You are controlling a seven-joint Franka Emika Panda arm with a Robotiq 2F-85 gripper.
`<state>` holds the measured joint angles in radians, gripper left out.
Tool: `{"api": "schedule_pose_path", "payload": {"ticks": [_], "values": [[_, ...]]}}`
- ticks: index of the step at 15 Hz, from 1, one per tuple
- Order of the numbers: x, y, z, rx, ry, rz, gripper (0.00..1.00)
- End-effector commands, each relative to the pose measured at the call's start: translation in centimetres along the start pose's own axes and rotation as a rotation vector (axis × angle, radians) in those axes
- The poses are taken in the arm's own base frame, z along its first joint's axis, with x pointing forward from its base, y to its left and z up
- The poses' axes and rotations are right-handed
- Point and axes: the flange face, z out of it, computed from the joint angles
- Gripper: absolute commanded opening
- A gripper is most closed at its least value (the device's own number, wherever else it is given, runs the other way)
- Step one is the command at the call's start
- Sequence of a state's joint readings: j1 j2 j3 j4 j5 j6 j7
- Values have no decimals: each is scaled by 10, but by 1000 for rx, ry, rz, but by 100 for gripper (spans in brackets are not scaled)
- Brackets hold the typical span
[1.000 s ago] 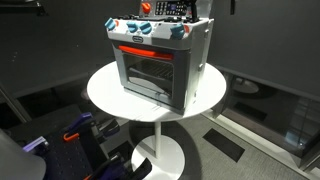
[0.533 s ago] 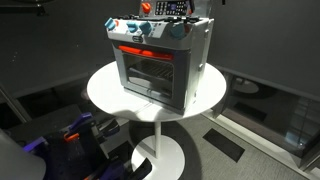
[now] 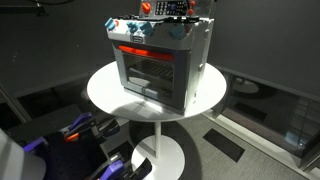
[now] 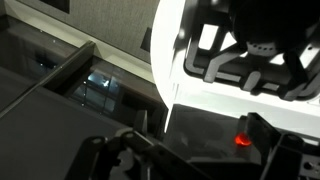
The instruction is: Press an orange top right button on the microwave oven controlling panel of the stove
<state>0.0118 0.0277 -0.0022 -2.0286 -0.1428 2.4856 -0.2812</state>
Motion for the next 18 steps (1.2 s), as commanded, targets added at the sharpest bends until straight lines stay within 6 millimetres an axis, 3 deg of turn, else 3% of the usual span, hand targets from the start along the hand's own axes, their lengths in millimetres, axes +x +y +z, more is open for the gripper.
{"api": "schedule_pose_path", "payload": {"ticks": [1,6,10,18], "values": [[26,-2,5,0,32,0,100],[45,0,13,-15,64,-9,100],[50,1,14,-23,71,-14,100],[16,12,-4,-16,0,-4,100]]}}
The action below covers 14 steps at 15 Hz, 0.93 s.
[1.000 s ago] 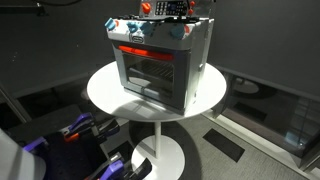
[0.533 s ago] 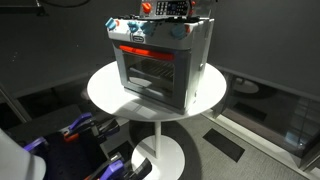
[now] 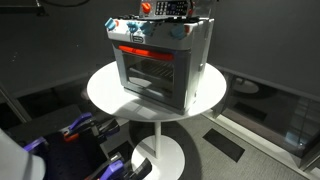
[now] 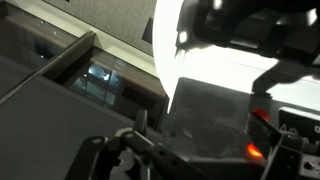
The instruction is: Press an orange top right button on the microwave oven controlling panel of the stove
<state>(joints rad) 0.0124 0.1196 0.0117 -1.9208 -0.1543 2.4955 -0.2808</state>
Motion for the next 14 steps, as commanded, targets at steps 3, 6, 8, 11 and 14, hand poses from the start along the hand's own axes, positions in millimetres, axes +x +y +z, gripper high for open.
{"api": "schedule_pose_path", "payload": {"ticks": [3,6,8,11,14], "values": [[-34,19,-27,15,-71,44,100],[-59,25,-38,63,-144,87,100],[-76,28,-45,107,-198,122,100],[-100,31,-56,160,-277,168,100],[-122,31,-71,190,-344,212,100]]}}
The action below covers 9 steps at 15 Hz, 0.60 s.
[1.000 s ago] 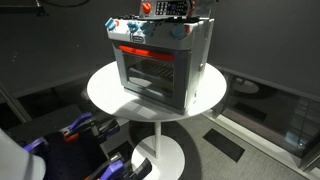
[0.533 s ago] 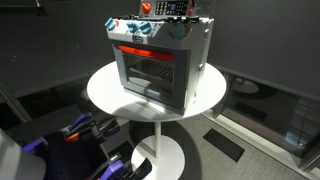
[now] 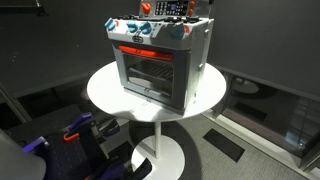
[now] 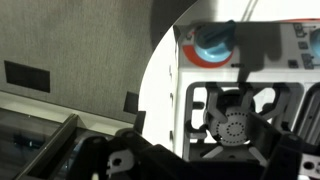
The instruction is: Press an orange top right button on the microwave oven controlling panel of the stove
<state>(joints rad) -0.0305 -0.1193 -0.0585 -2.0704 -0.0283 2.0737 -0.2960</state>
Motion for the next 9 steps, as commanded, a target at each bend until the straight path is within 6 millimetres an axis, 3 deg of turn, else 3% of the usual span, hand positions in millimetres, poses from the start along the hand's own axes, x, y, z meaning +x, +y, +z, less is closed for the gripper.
{"api": "schedule_pose_path", "payload": {"ticks": [1,5,9], "values": [[-34,2,-16,35,-55,37,100],[-59,4,-27,53,-97,69,100],[-69,6,-26,59,-129,86,100]]}}
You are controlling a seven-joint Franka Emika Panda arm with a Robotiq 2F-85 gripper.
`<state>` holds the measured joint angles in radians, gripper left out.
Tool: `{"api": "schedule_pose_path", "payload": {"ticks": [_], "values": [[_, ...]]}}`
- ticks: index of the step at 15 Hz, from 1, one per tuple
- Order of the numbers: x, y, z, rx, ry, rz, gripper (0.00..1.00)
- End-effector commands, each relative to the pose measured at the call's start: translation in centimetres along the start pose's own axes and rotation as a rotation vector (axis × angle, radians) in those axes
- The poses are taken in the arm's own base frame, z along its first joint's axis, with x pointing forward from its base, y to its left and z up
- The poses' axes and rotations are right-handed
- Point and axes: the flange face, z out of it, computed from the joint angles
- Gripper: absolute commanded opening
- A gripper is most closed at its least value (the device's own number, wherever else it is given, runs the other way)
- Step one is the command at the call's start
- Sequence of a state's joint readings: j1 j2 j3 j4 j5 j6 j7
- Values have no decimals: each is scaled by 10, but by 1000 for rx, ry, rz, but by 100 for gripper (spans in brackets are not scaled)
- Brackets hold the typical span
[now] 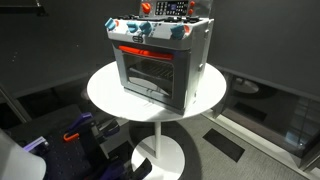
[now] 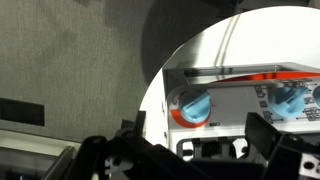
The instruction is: Press an orange top right button on the microwave oven controlling panel of the stove
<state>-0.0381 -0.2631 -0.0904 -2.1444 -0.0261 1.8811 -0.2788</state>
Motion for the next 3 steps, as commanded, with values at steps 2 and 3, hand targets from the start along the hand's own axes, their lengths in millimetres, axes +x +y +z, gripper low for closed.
{"api": "schedule_pose_path", "payload": {"ticks": [2,3], "values": [[-3,1,1,3,-7,4,100],[-3,1,2,3,-8,3,100]]}}
